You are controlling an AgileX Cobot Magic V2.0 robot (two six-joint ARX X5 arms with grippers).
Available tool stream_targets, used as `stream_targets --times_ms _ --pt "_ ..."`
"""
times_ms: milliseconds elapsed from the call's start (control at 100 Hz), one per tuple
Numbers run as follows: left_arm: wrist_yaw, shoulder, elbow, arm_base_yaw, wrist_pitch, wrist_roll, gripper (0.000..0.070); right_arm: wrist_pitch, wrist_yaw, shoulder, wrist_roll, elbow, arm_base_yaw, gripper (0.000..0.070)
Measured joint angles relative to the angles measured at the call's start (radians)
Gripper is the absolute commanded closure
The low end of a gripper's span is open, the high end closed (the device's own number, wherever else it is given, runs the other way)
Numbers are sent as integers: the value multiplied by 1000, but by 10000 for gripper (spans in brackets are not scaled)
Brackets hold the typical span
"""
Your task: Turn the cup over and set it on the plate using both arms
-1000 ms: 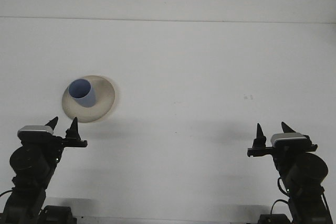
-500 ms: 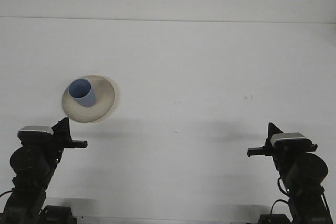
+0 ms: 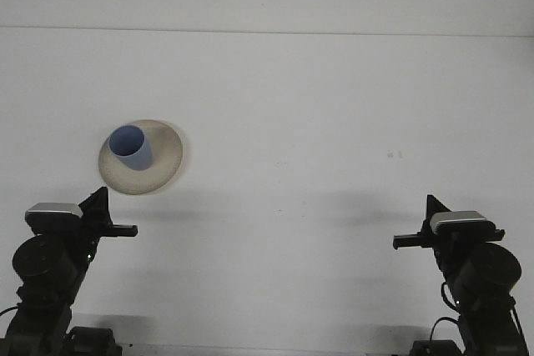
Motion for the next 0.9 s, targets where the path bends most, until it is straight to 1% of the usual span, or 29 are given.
stream_targets --times_ms 270,390,460,580,680,760,900 --pt "0 -14 0 0 1 0 689 0 0 0 0 0 0 700" --pt "-54 -18 0 0 55 1 688 0 0 0 0 0 0 700" --pt "-61 -27 -11 0 126 2 688 0 0 0 0 0 0 700" --pt "-60 -76 -109 -21 294 3 688 0 0 0 0 0 0 700" --pt "-60 -131 -225 -45 397 6 688 0 0 0 0 0 0 700" --pt "-60 -183 -319 -62 443 17 688 0 0 0 0 0 0 700" --pt "-59 -285 -452 -71 465 32 688 0 0 0 0 0 0 700"
